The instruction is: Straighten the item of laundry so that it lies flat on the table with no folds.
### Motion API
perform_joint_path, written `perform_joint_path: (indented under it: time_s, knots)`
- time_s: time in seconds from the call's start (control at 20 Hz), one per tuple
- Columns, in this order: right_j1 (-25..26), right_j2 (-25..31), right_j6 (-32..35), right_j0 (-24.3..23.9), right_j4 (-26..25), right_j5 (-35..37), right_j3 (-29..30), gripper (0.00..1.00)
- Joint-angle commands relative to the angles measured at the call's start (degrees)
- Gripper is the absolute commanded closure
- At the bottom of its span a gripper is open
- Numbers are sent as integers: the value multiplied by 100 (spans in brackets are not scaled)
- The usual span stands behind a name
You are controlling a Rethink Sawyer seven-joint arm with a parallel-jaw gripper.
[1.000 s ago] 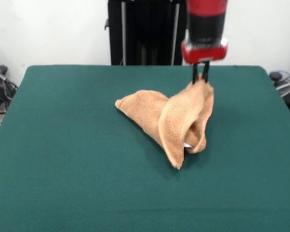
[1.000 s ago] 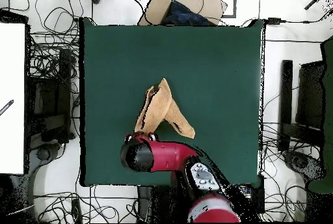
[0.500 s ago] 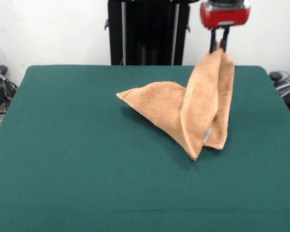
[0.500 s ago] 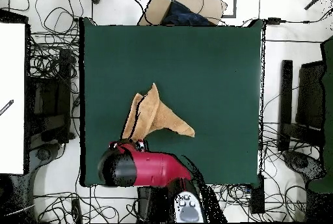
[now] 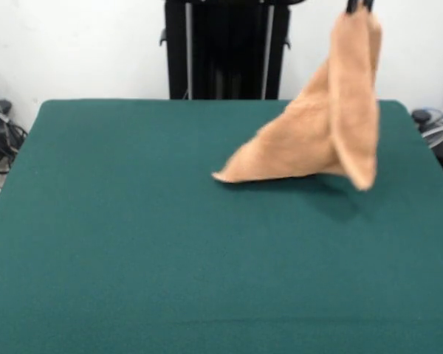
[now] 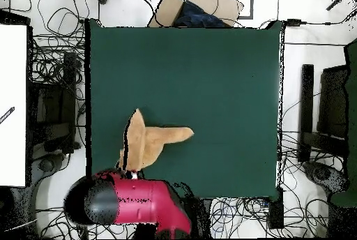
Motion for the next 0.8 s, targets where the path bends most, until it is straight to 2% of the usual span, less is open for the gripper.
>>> perform_joint_path:
  time_s: [0.05, 0.1, 0.25, 0.35, 0.5, 0.6, 0.7, 0.8]
  knots:
    - [-999, -624, 2102, 410, -74, 1743, -685, 100]
    - [-1092, -641, 2118, 438, -120, 1935, -808, 100]
    - [-1287, -479, 1688, 314, 119, 1813, -869, 100]
    - [-1340, -407, 1557, 261, 227, 2139, -975, 100]
    - [-1304, -357, 1430, 176, 270, 2248, -1045, 100]
    - [-1193, -307, 1149, 57, 538, 1861, -828, 100]
    - [-1161, -305, 1055, 8, 380, 1799, -913, 100]
    - [-1107, -277, 794, -117, 533, 1537, -771, 100]
